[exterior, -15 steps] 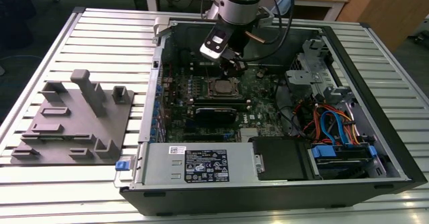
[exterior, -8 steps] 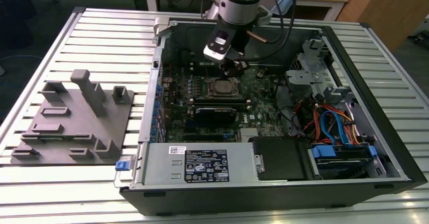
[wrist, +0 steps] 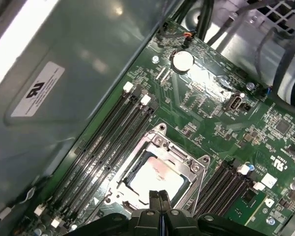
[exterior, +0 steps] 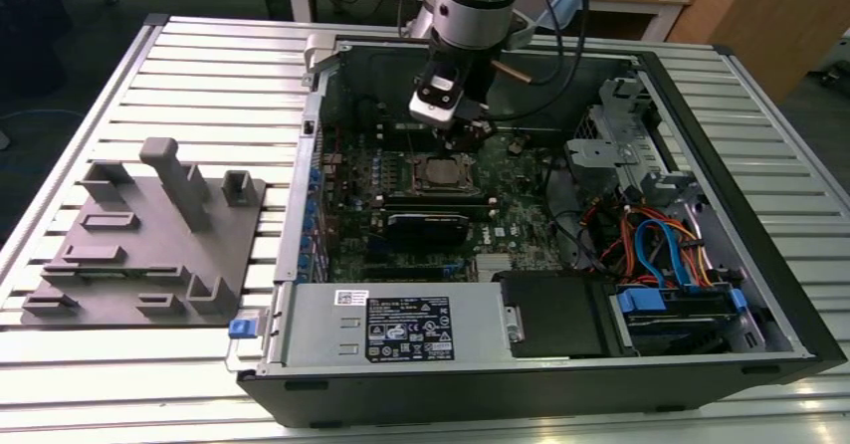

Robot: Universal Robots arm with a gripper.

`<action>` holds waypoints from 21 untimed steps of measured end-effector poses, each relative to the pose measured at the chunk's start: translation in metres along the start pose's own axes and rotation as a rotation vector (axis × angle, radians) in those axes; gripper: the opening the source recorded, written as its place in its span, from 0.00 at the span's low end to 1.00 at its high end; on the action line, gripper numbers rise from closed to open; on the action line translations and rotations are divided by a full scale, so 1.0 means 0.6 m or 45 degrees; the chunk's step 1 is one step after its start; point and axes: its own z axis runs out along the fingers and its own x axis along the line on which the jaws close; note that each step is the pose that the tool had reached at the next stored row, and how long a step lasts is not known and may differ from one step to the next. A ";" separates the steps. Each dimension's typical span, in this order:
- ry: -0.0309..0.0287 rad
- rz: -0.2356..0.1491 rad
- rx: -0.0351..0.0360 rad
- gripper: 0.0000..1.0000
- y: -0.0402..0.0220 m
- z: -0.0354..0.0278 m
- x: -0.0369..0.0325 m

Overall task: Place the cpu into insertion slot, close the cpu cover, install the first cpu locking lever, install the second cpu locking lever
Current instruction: 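Install the first cpu locking lever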

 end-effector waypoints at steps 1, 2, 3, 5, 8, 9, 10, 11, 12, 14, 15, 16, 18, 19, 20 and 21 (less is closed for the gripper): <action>-0.0002 -0.010 0.0003 0.10 0.000 0.000 0.000; -0.0004 -0.018 0.0004 0.10 0.000 0.000 0.000; -0.0005 -0.025 0.0005 0.10 0.000 0.000 0.000; -0.0007 -0.038 0.0008 0.10 0.000 0.000 0.000; -0.0010 -0.054 0.0011 0.10 0.000 0.000 0.000; -0.0011 -0.059 0.0011 0.10 0.000 0.000 0.000; -0.0012 -0.064 0.0013 0.10 0.000 0.000 0.000; -0.0013 -0.070 0.0013 0.10 0.000 0.000 0.000; -0.0015 -0.078 0.0016 0.10 -0.001 0.000 0.000; -0.0019 -0.103 0.0020 0.10 -0.001 0.000 0.001; -0.0022 -0.118 0.0022 0.10 -0.001 0.000 0.001; -0.0025 -0.134 0.0025 0.10 -0.001 0.000 0.001; -0.0032 -0.170 0.0032 0.10 -0.001 0.000 0.001; -0.0034 -0.187 0.0035 0.10 -0.001 0.000 0.001; -0.0038 -0.203 0.0038 0.10 -0.001 0.000 0.001; -0.0041 -0.218 0.0042 0.10 -0.001 0.000 0.001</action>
